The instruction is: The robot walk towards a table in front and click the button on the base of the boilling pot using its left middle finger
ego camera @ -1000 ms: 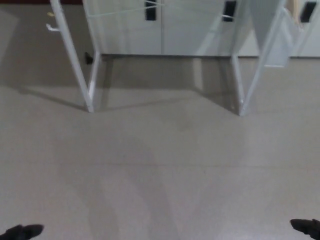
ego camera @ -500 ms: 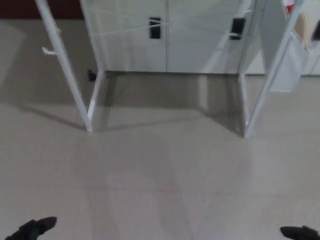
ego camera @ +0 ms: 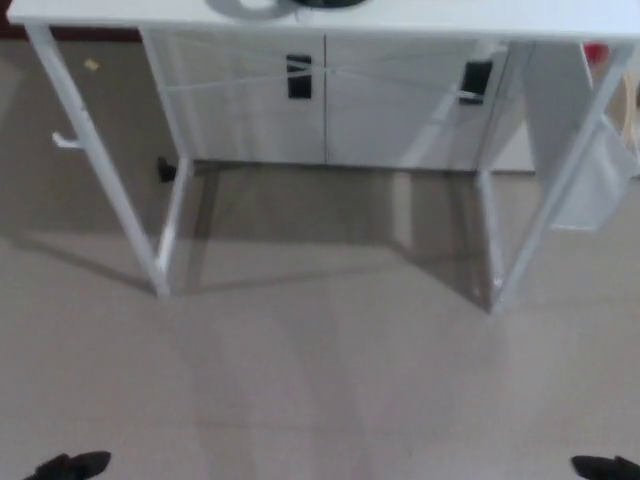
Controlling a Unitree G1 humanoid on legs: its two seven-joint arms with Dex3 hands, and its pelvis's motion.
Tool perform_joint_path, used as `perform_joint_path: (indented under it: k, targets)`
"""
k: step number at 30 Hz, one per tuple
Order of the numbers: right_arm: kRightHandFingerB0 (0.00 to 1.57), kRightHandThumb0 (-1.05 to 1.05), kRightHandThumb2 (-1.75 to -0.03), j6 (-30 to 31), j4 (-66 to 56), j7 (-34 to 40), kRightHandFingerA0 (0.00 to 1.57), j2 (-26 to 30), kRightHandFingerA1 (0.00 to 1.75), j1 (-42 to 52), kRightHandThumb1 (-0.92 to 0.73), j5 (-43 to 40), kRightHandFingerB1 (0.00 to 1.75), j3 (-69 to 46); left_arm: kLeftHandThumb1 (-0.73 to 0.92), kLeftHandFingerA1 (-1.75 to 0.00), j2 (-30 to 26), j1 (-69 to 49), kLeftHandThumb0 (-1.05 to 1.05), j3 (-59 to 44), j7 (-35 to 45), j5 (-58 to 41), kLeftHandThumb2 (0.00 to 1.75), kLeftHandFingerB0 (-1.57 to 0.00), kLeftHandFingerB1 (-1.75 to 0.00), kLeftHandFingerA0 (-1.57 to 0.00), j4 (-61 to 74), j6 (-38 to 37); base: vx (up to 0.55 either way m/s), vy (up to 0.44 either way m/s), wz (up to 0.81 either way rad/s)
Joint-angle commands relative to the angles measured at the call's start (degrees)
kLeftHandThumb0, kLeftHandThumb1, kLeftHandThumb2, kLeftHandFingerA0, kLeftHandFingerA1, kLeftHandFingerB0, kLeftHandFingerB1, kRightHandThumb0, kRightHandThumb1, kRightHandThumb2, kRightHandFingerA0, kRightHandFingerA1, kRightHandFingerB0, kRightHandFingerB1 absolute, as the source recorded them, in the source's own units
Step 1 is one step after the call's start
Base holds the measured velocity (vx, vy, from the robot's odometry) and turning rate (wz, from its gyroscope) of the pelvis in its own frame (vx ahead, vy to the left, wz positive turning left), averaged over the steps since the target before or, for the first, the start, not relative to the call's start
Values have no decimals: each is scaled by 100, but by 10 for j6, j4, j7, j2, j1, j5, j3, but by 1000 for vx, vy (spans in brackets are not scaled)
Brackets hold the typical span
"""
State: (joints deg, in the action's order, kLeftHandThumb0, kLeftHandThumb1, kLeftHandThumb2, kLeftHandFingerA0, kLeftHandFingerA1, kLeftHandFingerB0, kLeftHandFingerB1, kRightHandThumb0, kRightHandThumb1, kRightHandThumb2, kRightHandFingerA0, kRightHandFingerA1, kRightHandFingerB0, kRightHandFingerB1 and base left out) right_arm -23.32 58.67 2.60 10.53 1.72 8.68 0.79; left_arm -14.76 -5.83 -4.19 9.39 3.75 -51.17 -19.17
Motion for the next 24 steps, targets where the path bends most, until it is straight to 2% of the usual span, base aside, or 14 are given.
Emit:
perform_joint_path:
  k: [1, 8, 17, 24]
  targets:
    - [44, -16, -54, -15, 6, 1, 65, 6, 53, 14, -49, 0, 45, 0, 46, -48, -15, -17, -52, 9, -16, 16, 74, -33, -43, -49, -3, -19, 342, 196, 6]
    - [45, -14, -54, -13, 12, -1, 66, 3, 53, 14, -49, -4, 45, -2, 46, -48, -18, -24, -50, 14, -25, 14, 74, -35, -43, -51, 16, -7, 200, 57, 6]
    - [44, -14, -54, -11, 16, 6, 66, 5, 52, 11, -50, 2, 45, 4, 46, -49, -22, -20, -53, 22, -35, 18, 74, -37, -44, -53, 7, -18, 210, -160, -1]
    - [45, -12, -53, -16, 17, 8, 66, 5, 53, 15, -49, 2, 45, 5, 46, -49, -26, -27, -53, 29, -36, 26, 75, -34, -44, -50, 6, -26, 236, -14, -13]
